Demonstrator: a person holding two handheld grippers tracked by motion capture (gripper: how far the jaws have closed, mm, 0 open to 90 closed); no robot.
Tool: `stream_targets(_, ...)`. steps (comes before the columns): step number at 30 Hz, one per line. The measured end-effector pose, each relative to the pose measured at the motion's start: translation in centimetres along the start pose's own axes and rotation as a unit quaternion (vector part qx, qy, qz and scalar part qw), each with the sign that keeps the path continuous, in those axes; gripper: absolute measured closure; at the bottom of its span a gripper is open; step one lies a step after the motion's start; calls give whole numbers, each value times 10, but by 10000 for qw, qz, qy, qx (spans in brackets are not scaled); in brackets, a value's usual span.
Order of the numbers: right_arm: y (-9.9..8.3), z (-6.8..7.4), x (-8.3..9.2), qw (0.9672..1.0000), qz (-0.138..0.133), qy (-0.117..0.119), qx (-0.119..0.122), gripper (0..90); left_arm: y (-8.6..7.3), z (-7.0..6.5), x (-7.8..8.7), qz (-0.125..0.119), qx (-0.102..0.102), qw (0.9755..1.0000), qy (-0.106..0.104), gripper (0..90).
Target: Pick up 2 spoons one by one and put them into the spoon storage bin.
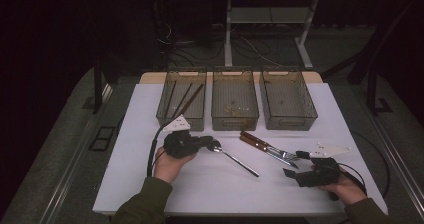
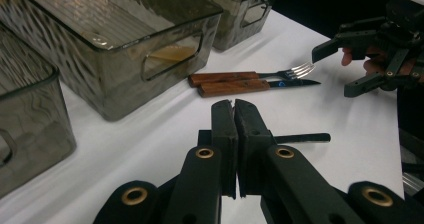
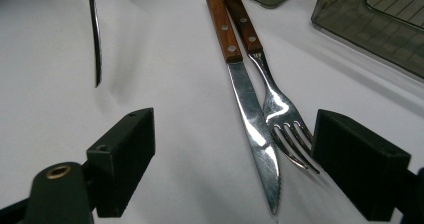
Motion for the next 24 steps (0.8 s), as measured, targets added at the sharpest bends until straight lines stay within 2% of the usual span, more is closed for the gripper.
stream_targets(8, 0, -1, 0, 10000, -15, -7, 22, 175, 17, 8, 4, -112, -59, 9998, 168, 884)
stream_targets(11, 0, -1, 0, 10000, -28, -11, 3, 175, 27, 13, 7, -245, -51, 9995, 206, 884)
stream_targets(18, 0, -1, 0, 10000, -30, -5, 0, 175, 49, 32, 16, -545, 97, 9979, 344, 884)
stream_targets(24, 0, 0, 1, 10000, -18, 21, -44, 175, 68, 45, 22, -585, 132, 9971, 459, 883)
Point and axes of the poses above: each handheld gripper's, and its own axes: x roughly backward along the jaws, y roughly out of its top, z roughly to its left, the point moved 9 cm from there along -x, roughly forward along the jaws, and after that the axes turned 14 degrees about z, right-handed, at the moved point
